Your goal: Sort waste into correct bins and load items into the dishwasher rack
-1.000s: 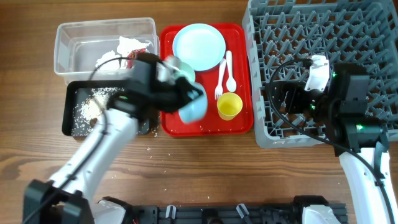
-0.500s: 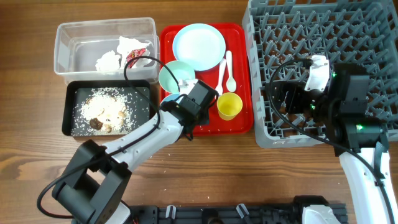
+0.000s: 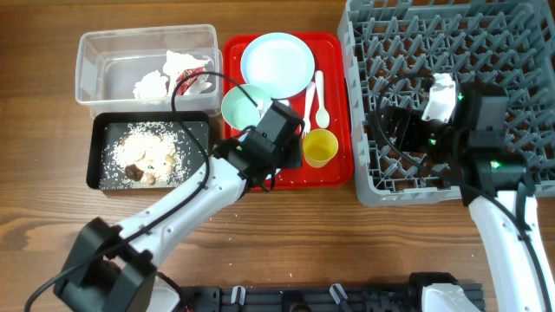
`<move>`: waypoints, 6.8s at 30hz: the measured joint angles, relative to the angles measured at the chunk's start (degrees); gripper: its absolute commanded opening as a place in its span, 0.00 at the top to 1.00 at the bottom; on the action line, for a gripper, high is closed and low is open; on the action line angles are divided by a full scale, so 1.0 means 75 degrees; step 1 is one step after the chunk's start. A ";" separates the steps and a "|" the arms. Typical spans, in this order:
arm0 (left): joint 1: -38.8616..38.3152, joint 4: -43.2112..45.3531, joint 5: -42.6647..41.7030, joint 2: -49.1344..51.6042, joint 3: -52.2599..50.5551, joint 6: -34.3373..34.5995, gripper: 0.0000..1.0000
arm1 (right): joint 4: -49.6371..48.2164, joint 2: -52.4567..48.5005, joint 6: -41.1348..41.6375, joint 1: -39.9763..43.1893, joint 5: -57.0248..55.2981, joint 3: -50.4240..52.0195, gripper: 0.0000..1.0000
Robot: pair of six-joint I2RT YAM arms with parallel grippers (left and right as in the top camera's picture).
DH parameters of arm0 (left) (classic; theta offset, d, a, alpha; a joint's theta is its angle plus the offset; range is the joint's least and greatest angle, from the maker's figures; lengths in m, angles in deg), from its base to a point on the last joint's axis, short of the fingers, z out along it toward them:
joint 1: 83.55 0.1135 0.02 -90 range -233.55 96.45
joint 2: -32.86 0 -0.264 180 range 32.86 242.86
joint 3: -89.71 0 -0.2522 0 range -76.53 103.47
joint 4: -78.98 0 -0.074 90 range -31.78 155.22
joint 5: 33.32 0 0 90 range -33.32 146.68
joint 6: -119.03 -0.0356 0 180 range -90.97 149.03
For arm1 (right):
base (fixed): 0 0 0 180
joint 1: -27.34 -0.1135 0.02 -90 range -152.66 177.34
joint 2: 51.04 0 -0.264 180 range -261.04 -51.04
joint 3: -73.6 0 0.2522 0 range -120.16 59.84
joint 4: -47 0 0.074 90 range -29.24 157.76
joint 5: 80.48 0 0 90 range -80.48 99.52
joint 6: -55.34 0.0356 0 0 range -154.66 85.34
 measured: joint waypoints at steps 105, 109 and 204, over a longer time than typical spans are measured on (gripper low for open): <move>0.3558 -0.0921 -0.4721 0.0026 0.0592 -0.0863 0.71 | 0.4741 -0.1113 -0.0003 0.0297 -0.1265 -0.2215 0.55; 0.3558 -0.1373 -0.3611 0.0026 0.0592 -0.0950 0.71 | 0.5202 -0.2296 0.0140 -0.0003 -0.1894 -0.2206 0.55; 0.5592 -0.3212 -0.0863 -0.1437 0.0857 -0.1591 0.00 | -0.7662 -0.7889 -0.5866 -0.2524 -1.2697 -0.4211 0.96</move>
